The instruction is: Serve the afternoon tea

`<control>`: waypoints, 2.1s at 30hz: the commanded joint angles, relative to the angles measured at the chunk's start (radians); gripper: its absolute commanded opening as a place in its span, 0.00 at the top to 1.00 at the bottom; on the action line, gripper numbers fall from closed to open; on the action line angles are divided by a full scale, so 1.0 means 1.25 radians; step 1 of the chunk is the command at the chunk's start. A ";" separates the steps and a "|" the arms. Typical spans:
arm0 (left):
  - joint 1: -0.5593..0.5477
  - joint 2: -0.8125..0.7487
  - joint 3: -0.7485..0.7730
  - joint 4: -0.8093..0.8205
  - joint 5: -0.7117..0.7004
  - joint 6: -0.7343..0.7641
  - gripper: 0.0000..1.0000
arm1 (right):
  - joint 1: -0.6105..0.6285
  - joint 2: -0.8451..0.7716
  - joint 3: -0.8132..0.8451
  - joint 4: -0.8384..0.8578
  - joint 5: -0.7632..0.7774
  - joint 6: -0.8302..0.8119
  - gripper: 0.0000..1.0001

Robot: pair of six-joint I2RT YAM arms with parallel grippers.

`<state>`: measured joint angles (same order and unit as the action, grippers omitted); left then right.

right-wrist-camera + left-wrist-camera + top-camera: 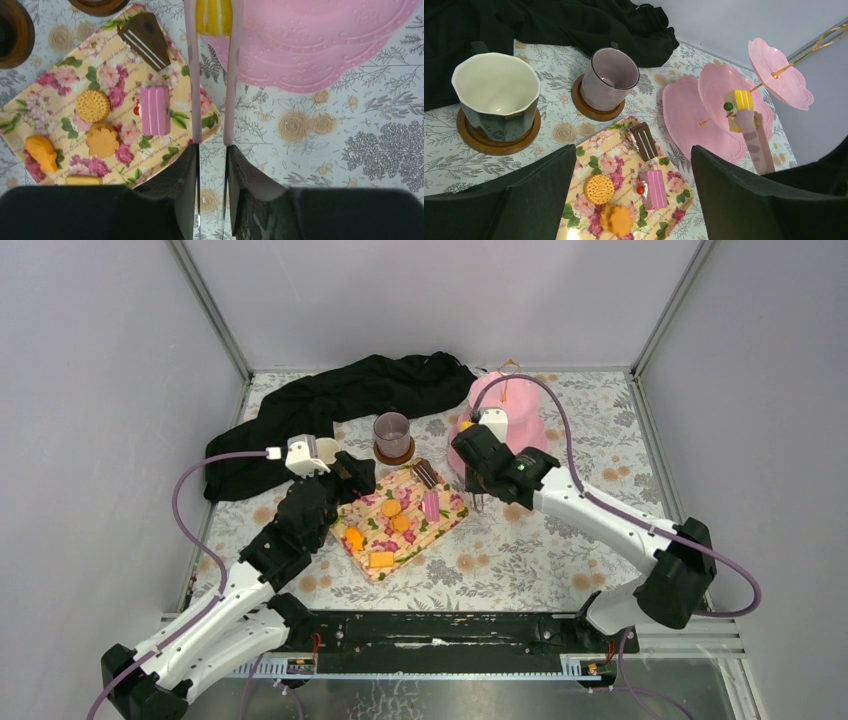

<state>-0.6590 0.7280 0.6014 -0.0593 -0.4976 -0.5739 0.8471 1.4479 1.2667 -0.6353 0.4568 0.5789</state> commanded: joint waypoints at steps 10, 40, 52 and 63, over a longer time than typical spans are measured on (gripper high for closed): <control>0.006 -0.004 -0.005 0.047 -0.007 -0.001 0.08 | -0.097 0.097 0.102 0.066 -0.080 -0.054 0.85; 0.011 0.004 -0.004 0.051 0.007 -0.003 0.08 | -0.200 0.208 0.150 0.121 -0.143 -0.061 0.87; 0.018 0.010 -0.004 0.054 0.017 -0.007 0.08 | -0.205 0.200 0.161 0.129 -0.144 -0.065 0.88; 0.025 0.012 -0.004 0.057 0.022 -0.008 0.08 | -0.205 0.177 0.154 0.132 -0.156 -0.066 0.88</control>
<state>-0.6384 0.7433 0.6014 -0.0536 -0.4736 -0.5747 0.5968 1.7191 1.4319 -0.5064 0.2703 0.5148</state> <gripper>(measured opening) 0.917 0.307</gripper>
